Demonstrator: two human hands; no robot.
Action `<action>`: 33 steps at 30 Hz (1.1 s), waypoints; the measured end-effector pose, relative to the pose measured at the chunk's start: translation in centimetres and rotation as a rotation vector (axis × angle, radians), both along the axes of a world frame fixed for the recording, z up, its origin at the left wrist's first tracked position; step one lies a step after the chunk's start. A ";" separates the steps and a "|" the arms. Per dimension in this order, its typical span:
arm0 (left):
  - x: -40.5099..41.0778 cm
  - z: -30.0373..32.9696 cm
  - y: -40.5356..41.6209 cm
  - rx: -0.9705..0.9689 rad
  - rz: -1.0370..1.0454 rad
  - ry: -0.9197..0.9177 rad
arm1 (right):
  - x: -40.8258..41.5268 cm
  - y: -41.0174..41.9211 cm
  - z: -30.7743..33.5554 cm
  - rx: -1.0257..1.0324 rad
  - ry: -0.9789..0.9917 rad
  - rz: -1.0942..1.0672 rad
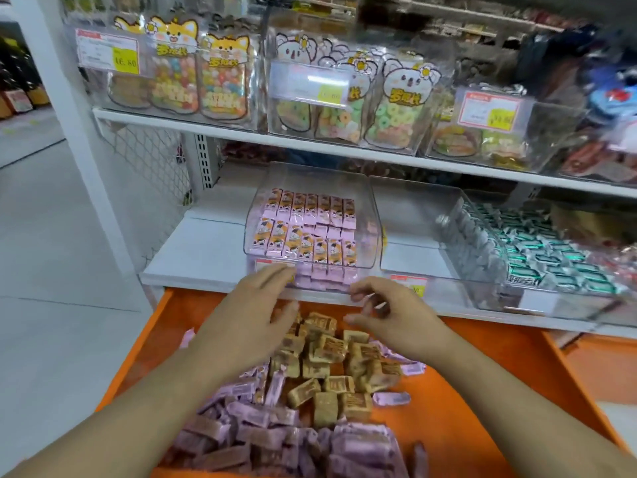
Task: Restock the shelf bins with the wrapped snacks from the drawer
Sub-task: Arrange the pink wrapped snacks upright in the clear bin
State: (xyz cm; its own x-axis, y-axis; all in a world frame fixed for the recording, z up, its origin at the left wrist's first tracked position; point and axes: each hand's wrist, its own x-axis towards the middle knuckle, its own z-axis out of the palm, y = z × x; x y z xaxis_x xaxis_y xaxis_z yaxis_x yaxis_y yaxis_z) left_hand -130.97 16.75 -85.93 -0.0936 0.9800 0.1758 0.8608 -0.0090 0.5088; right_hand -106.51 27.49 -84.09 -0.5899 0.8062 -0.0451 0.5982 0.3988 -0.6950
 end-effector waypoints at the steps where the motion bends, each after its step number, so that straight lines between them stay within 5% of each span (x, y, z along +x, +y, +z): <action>1: 1.1 -0.8 -0.1 -0.021 -0.037 0.009 | 1.1 0.0 -1.3 -0.020 -0.040 -0.014; 15: 11.6 -15.7 2.5 -0.537 -0.504 0.120 | 11.5 3.7 -20.9 -0.257 -0.547 -0.105; 27: 15.7 -23.8 5.7 -0.653 -0.537 0.108 | 13.7 8.2 -30.7 -0.241 -0.787 -0.100; 33: 14.6 -23.4 5.6 -0.731 -0.378 -0.072 | 13.6 8.2 -28.9 -0.284 -0.856 -0.015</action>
